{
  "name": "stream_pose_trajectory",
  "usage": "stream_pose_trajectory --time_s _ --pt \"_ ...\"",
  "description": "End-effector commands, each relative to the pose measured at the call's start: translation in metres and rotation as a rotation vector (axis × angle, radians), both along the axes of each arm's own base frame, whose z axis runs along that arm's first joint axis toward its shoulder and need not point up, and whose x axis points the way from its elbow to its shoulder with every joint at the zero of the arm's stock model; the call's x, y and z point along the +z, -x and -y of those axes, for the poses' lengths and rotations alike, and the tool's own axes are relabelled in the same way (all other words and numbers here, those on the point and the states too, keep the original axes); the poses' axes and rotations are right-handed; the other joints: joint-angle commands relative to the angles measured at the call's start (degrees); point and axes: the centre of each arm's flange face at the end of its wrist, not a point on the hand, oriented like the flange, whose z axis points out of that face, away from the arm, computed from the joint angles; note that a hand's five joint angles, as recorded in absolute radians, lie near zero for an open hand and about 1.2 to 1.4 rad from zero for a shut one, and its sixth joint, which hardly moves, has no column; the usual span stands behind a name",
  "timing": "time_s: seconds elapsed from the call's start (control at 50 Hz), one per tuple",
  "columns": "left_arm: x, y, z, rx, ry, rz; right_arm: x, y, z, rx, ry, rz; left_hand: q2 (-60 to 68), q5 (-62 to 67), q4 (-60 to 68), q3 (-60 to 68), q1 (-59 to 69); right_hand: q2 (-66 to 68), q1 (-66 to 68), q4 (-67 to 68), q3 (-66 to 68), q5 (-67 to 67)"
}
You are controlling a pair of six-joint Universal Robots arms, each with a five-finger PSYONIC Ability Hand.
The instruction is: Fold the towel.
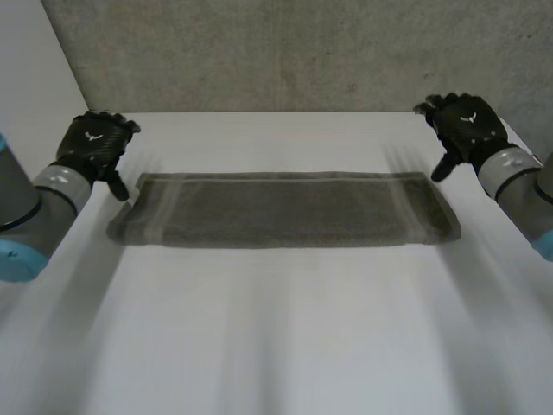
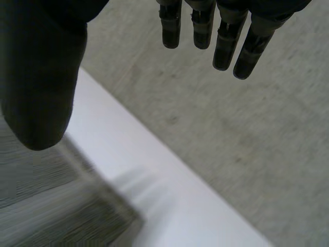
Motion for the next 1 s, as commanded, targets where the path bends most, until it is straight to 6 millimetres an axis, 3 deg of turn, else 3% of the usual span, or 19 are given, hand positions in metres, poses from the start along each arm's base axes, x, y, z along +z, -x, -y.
stream_pose_trajectory --time_s 0.02,0.1,0.16,0.2,0.48,0.66,0.88,1.0 --pt "0.001 -0.012 -0.036 0.017 -0.042 -0.003 -0.007 0.007 -0.057 0.015 -0.187 -0.02 -2.9 -1.55 -3.76 -3.31 -3.33 -4.3 -3.79 -4.35 -3.02 -3.63" --pt "-0.001 -0.015 -0.059 0.021 -0.032 -0.01 -0.02 0.009 -0.078 0.021 -0.231 -0.036 -3.24 -1.89 -3.76 -3.31 -3.67 -4.3 -3.79 -4.35 -3.02 -3.63" --pt "-0.008 -0.016 -0.066 0.021 -0.017 -0.021 -0.025 0.012 -0.079 0.021 -0.232 -0.04 -3.41 -2.06 -3.76 -3.31 -3.84 -3.21 -2.7 -4.35 -3.02 -2.54" --pt "-0.012 -0.015 -0.068 0.022 -0.015 -0.029 -0.037 0.018 -0.074 0.009 -0.238 -0.05 -3.24 -1.89 -3.76 -3.31 -3.67 5.68 6.18 -4.35 -3.02 6.34" --pt "-0.017 -0.014 -0.07 0.019 -0.017 -0.054 -0.081 0.03 -0.045 -0.014 -0.27 -0.143 -3.24 -1.89 -3.76 -3.31 -3.67 10.75 11.26 -4.35 -3.02 11.41" --pt "-0.018 -0.015 -0.069 0.021 -0.019 -0.054 -0.092 0.031 -0.032 -0.017 -0.276 -0.139 -3.41 -2.06 -3.76 -3.31 -3.84 18.15 18.66 -4.35 -3.02 18.82" --pt "-0.021 -0.015 -0.072 0.021 -0.025 -0.053 -0.093 0.03 -0.024 -0.015 -0.242 -0.138 -3.58 -2.23 -3.76 -3.31 -4.01 50.76 51.27 -4.35 -3.02 51.42" --pt "-0.021 -0.015 -0.072 0.019 -0.019 -0.054 -0.1 0.029 -0.022 -0.011 -0.249 -0.139 -3.58 -2.23 -3.76 -3.31 -4.01 48.11 48.61 -4.35 -3.02 48.77"
